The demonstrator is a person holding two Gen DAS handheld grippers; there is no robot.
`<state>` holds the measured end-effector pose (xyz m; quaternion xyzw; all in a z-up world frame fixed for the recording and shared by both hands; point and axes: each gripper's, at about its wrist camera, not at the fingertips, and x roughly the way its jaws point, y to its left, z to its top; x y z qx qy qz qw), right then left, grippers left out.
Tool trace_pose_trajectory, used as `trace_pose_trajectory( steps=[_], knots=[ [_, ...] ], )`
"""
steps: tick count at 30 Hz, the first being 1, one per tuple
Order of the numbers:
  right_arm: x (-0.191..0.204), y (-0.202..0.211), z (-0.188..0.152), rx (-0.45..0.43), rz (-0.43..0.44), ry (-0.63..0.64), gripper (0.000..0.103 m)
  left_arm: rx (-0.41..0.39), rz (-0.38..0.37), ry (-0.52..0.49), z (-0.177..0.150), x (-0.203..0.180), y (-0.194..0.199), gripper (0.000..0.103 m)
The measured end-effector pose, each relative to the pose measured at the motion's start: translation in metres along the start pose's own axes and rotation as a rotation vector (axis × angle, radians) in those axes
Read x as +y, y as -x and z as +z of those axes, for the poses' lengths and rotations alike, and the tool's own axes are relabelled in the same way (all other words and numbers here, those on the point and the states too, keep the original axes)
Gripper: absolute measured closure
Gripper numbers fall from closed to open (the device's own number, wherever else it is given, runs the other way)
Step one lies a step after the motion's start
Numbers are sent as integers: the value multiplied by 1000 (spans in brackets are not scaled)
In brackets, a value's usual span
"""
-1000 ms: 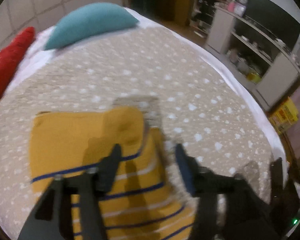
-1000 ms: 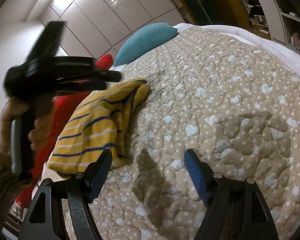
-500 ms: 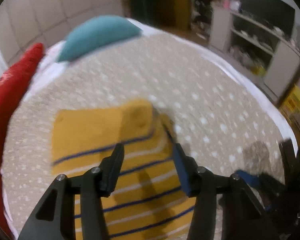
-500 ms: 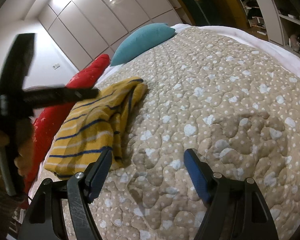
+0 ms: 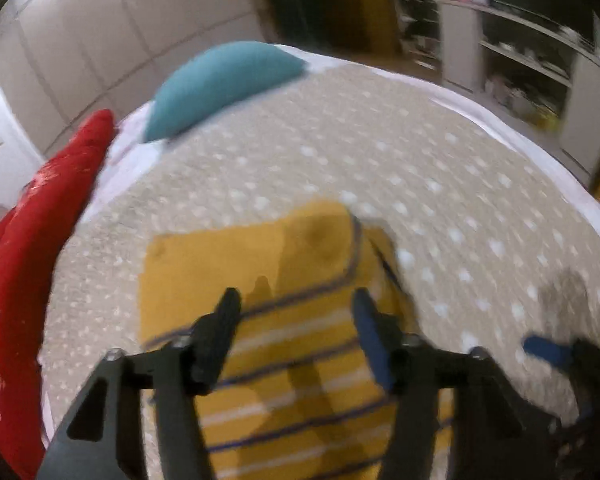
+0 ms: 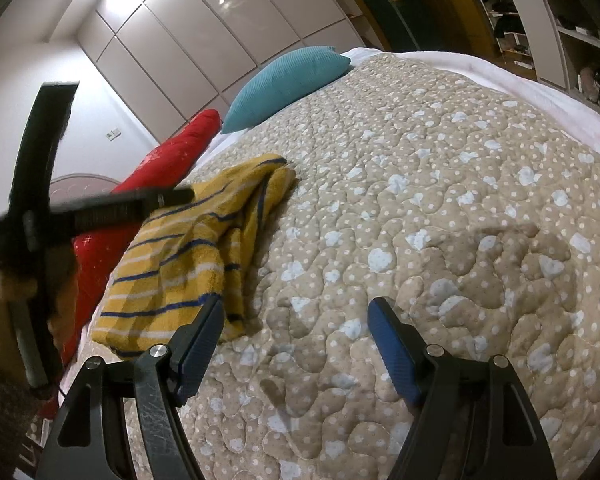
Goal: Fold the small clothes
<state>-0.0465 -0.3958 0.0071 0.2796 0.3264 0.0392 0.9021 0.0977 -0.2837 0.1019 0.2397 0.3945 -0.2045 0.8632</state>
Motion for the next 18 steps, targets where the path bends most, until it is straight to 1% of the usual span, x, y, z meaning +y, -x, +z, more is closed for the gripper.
trace_pose_trajectory(
  steps=[1,2,3,5,6,8,9,10,12,14,15,16,18],
  knots=[
    [0,0,0,0,0,0,24,52,1,5,1,1,-18,34],
    [0,0,0,0,1,0,24,115,-8,-7,-3,1,-30,32],
    [0,0,0,0,2,-1,24,198,-4,-35,-12,-4,-51,32],
    [0,1,0,-1,4,-4,24,123,20,-52,-16,-9,-46,31],
    [-1,1,0,-1,6,-5,24,110,24,-53,-18,-8,-38,31],
    [-1,1,-1,-2,7,-8,24,80,7,-12,-24,-1,-23,31],
    [-1,2,-1,-2,5,-7,24,41,-15,25,-32,8,-6,31],
    [-1,2,-1,-3,5,-7,24,24,-22,43,-33,9,3,31],
    [-1,2,-1,-4,6,-9,24,-8,-8,93,-47,19,26,31],
    [-1,3,-1,-5,3,-10,25,-28,9,160,-75,34,51,27],
    [0,3,-1,-5,-2,-9,25,-33,5,195,-87,41,59,25],
    [1,2,-2,-4,-8,-6,25,-36,-2,255,-106,50,72,24],
    [4,1,-2,-1,-28,5,25,-35,-16,333,-140,63,88,22]
  ],
)
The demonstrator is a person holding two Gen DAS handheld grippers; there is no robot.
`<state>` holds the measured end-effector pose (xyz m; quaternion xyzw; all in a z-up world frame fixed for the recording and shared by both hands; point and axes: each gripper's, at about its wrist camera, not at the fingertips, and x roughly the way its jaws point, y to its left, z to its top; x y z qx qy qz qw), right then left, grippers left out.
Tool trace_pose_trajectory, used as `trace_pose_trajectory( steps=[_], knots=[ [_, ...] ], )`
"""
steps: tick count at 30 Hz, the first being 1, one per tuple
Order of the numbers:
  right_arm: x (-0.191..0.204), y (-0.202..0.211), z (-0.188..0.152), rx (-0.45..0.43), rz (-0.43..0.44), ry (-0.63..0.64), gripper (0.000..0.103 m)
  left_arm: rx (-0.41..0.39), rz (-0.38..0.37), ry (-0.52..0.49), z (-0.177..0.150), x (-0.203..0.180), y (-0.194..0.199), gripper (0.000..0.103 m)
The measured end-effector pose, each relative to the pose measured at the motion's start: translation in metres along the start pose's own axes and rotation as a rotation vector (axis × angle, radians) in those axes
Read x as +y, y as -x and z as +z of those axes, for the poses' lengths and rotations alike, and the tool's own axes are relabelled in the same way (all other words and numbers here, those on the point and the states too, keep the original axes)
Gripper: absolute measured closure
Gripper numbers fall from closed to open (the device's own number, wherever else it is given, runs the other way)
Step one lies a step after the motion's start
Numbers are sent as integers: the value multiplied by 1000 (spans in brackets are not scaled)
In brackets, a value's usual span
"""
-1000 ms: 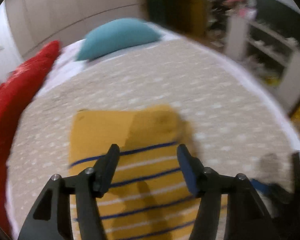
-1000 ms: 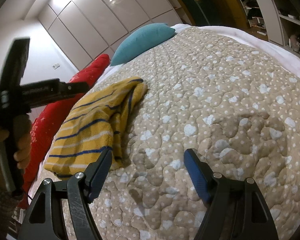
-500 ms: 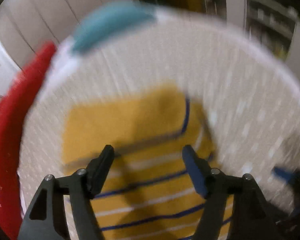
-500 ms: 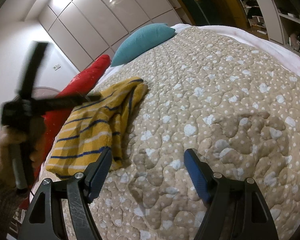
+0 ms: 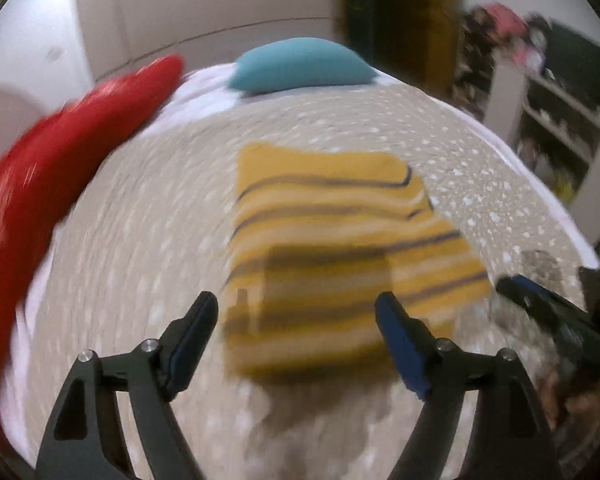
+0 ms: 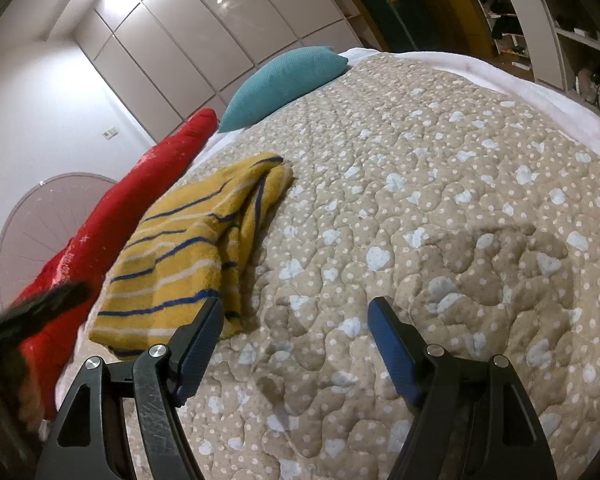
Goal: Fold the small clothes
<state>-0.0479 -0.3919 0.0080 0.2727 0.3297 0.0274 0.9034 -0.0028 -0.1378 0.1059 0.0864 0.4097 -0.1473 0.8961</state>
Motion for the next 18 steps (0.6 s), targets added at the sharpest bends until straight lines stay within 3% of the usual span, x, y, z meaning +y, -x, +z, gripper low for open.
trace_pose_trajectory(
  steps=[3,5,6,9,11,15,17,18],
  knots=[
    [9,-6,3,32,-64,32,25,21,14,65,-36,23,22,22],
    [24,-7,8,69,-165,79,25,34,20,91,-48,38,38,22],
    [40,0,13,45,-219,123,24,36,25,109,-54,47,48,22],
    [77,18,27,-35,-166,197,24,-10,86,151,-65,74,83,17],
    [102,14,38,-31,-108,237,24,-49,152,144,-71,82,98,10],
    [133,-37,54,79,-3,264,25,-76,216,110,-79,87,100,9],
    [129,-77,59,177,-13,249,25,-66,185,132,-85,92,94,9],
    [120,-99,59,228,-63,234,27,-62,167,151,-88,97,93,9]
  ],
)
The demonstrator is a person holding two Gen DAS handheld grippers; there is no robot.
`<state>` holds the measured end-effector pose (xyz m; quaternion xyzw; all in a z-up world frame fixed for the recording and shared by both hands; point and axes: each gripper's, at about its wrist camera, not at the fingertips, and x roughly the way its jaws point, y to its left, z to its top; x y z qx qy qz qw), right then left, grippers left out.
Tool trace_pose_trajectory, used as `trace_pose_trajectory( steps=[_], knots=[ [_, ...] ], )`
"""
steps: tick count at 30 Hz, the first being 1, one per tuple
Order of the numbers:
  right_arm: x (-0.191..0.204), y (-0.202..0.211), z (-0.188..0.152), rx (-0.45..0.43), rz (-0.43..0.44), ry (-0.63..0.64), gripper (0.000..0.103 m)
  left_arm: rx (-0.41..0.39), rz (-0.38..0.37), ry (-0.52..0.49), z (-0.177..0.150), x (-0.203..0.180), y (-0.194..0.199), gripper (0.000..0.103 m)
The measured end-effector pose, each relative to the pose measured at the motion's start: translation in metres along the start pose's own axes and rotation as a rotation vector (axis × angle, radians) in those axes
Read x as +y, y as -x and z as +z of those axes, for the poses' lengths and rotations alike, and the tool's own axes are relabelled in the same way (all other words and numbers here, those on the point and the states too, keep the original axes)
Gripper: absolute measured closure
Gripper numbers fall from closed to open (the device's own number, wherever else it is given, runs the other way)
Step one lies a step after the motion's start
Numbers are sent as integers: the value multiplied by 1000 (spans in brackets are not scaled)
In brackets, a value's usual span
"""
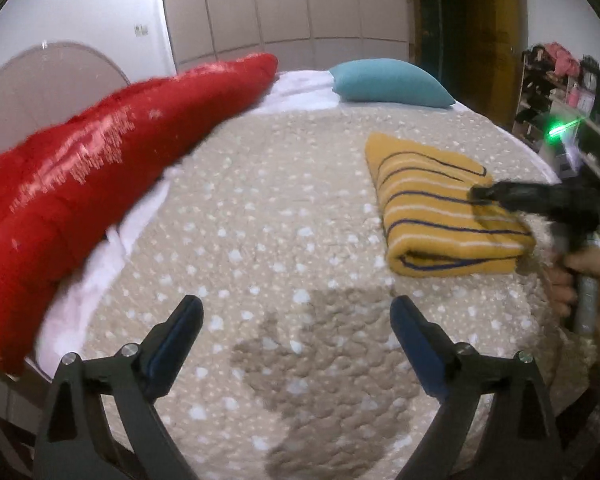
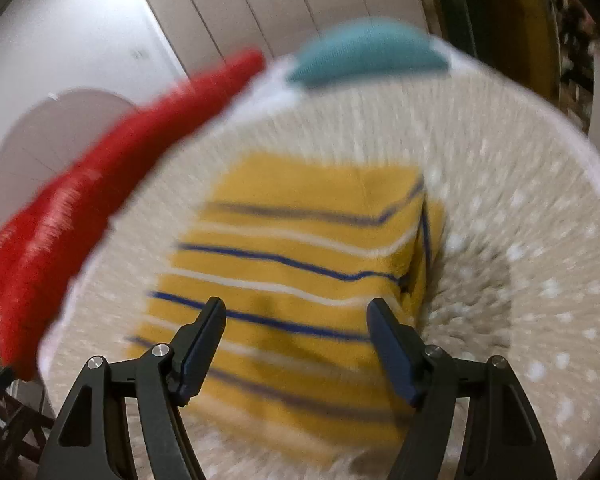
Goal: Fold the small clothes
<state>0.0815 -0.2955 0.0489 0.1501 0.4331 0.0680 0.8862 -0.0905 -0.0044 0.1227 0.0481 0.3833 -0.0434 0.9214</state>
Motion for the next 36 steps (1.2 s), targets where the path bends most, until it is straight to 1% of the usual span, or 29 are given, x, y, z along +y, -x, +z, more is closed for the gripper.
trace_pose_trajectory(
  steps=[1,2,3,4,6,8,10,12,13,15,17,19,20,21,22,23,25,28,29,30,31,33,35,36],
  knots=[
    [-9,-15,2,26,-78,-17,24,4,-14,20,-2,3,-3,9],
    [-16,-22,3,35,-147,-30,18,5,-22,34,-3,6,-4,9],
    [-23,-24,3,42,-139,-62,17,3,-23,47,-5,11,-6,9],
    [-26,-20,1,27,-127,-93,17,-4,-14,53,-5,12,-8,9],
    [-19,-2,-1,-45,-186,-92,20,-17,15,67,-6,15,-13,9],
    [0,15,0,-120,-213,-26,21,-27,16,92,-7,16,-16,9],
    [28,31,2,-200,-210,60,23,-39,7,121,-8,16,-17,9],
    [62,34,9,-254,-198,170,23,-51,10,125,-9,15,-15,9],
    [74,32,10,-252,-185,203,24,-61,22,122,-9,13,-13,9],
    [93,15,19,-217,-154,238,28,-77,50,117,-9,12,-10,9],
    [104,-12,26,-170,-162,241,29,-86,66,121,-9,13,-8,9],
    [104,-45,29,-79,-201,234,28,-84,64,127,-10,14,-7,9],
    [99,-69,32,-7,-215,234,24,-80,61,130,-10,15,-7,9],
    [97,-76,33,-1,-226,241,19,-81,59,131,-11,16,-7,9],
    [97,-78,33,-15,-240,246,14,-83,59,131,-12,16,-6,9],
    [96,-80,35,-4,-254,240,12,-88,60,130,-12,16,-5,9],
    [92,-74,33,-9,-247,221,12,-96,62,135,-13,18,-5,9],
    [90,-40,15,-83,-235,197,12,-109,55,148,-14,20,-2,9],
    [90,-25,1,-116,-224,207,12,-118,55,151,-14,21,0,9],
    [96,-16,-12,-127,-222,223,12,-125,59,155,-14,21,1,9],
    [95,-11,-26,-120,-221,242,12,-138,64,160,-14,21,3,9],
    [88,-8,-60,-71,-216,258,12,-157,68,167,-14,20,6,9],
    [80,7,-90,-92,-216,277,12,-215,85,178,-16,19,17,8],
    [79,21,-108,-102,-228,304,12,-246,97,180,-17,18,23,6]
  ],
)
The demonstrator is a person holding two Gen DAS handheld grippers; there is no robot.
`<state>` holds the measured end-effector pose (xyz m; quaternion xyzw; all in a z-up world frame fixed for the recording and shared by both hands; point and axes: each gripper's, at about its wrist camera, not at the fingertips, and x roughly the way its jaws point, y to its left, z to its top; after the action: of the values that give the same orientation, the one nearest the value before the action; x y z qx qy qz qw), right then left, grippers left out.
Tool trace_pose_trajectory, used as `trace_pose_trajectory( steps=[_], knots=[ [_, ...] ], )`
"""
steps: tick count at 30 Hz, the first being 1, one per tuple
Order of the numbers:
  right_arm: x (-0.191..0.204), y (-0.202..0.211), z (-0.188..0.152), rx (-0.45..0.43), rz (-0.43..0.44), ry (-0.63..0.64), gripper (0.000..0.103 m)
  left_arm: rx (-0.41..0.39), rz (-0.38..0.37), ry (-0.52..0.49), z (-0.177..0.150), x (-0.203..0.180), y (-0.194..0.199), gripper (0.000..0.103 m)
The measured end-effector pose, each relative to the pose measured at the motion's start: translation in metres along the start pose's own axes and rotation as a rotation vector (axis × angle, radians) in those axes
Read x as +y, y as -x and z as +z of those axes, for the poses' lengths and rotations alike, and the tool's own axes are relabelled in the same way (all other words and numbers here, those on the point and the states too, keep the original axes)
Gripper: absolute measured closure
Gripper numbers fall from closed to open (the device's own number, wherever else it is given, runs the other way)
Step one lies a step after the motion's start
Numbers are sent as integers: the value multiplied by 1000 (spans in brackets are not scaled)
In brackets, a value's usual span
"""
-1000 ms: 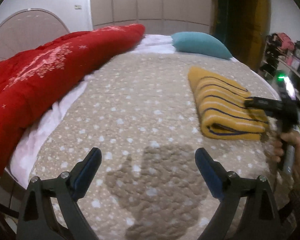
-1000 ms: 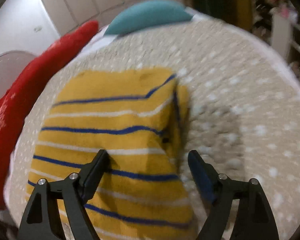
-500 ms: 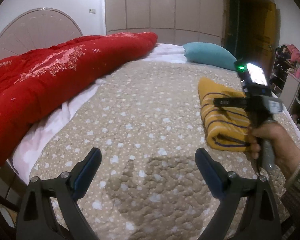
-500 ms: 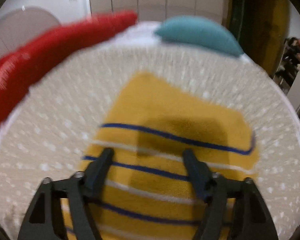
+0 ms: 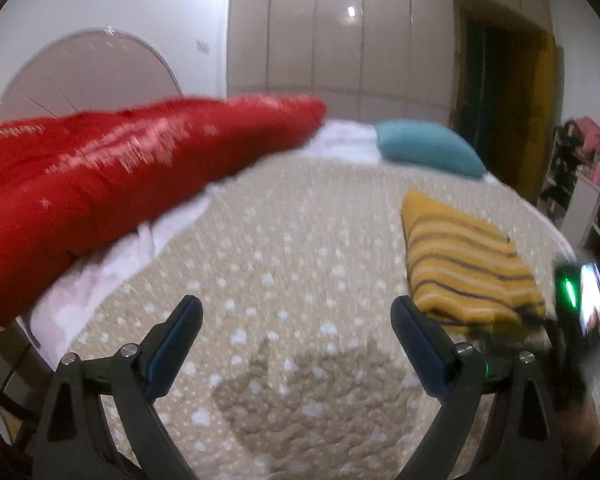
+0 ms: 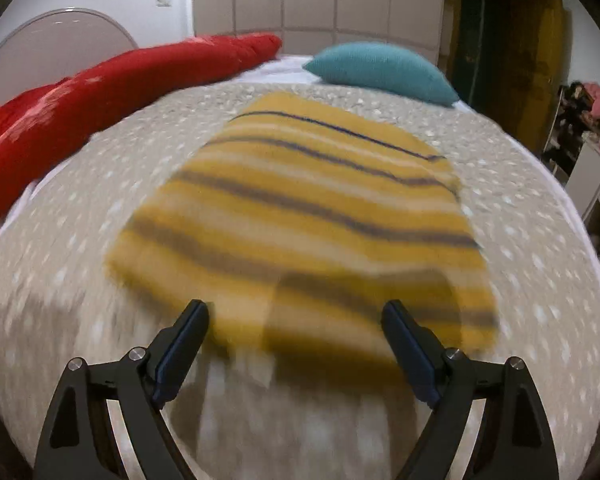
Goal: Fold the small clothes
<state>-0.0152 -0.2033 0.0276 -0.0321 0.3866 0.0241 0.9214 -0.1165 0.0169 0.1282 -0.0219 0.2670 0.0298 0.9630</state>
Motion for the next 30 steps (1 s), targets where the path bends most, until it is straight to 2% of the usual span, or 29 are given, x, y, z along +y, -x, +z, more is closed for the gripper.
trace_pose_trajectory(
  steps=[1,4,6,7,9,11,15,18,21,24,30],
  knots=[
    [1,8,-9,6,-12,16,11,-57,13,4,1,0,10,0],
    [-11,29,-44,53,50,-23,11,-183,22,23,4,-3,32,0],
    [-26,48,-57,22,15,-60,11,-199,-1,27,11,-8,37,0],
    [-33,54,-59,8,-6,-78,11,-183,-31,24,15,-12,36,0],
    [-54,69,-62,-32,-23,-154,11,-132,-143,-4,23,-27,30,0],
    [-70,77,-60,-51,-23,-216,11,-52,-200,-30,22,-43,19,0],
    [-89,80,-61,-57,-40,-273,11,69,-151,-115,0,-76,-2,0],
    [-91,76,-66,-43,-45,-267,11,153,-113,-173,-25,-94,-18,0],
    [-86,69,-66,-37,-52,-246,11,223,-110,-190,-41,-103,-27,0],
    [-85,67,-69,-32,-60,-242,11,258,-108,-215,-52,-110,-32,0],
    [-87,66,-72,-19,-68,-248,11,279,-125,-237,-61,-117,-33,0]
  ],
)
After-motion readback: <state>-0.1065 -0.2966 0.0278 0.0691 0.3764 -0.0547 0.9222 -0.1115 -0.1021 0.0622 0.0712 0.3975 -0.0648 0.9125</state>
